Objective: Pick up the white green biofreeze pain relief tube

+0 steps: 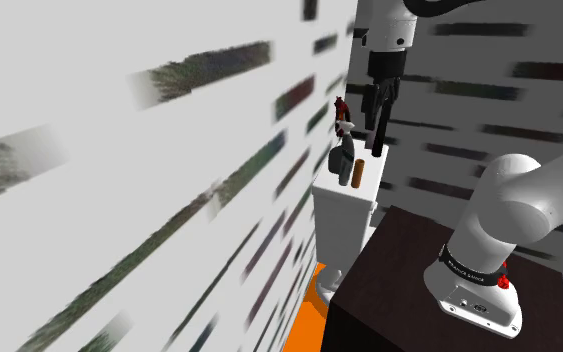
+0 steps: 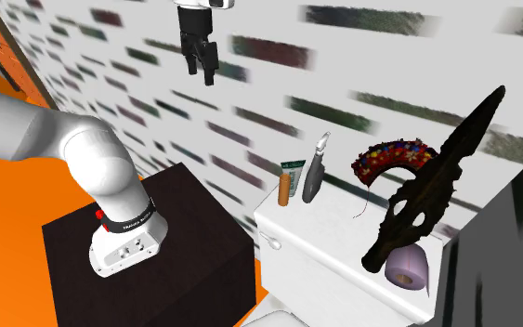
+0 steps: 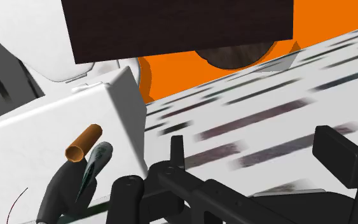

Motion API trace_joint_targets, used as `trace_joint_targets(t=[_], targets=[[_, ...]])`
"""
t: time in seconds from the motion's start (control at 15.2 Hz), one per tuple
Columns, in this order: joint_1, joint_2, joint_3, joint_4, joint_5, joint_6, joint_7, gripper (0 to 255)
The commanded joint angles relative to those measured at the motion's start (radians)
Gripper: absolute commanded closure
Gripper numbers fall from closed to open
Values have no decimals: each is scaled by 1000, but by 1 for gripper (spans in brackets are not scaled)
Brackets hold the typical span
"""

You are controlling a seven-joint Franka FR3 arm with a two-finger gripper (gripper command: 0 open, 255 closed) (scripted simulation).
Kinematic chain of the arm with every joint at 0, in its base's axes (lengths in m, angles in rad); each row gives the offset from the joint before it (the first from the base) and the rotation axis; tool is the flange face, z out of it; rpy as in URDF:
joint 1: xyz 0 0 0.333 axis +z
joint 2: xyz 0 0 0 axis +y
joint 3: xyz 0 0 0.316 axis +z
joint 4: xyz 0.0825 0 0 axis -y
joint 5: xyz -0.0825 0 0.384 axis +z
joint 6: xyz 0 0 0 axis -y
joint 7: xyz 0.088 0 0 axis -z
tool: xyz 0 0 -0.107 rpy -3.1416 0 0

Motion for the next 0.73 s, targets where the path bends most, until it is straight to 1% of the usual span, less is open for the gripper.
trace_joint_targets(t=[0.0,0.66], targets=[[0,0,0,0,0,0,0,0],[-110,298,-79,17,-26,211,82,0]])
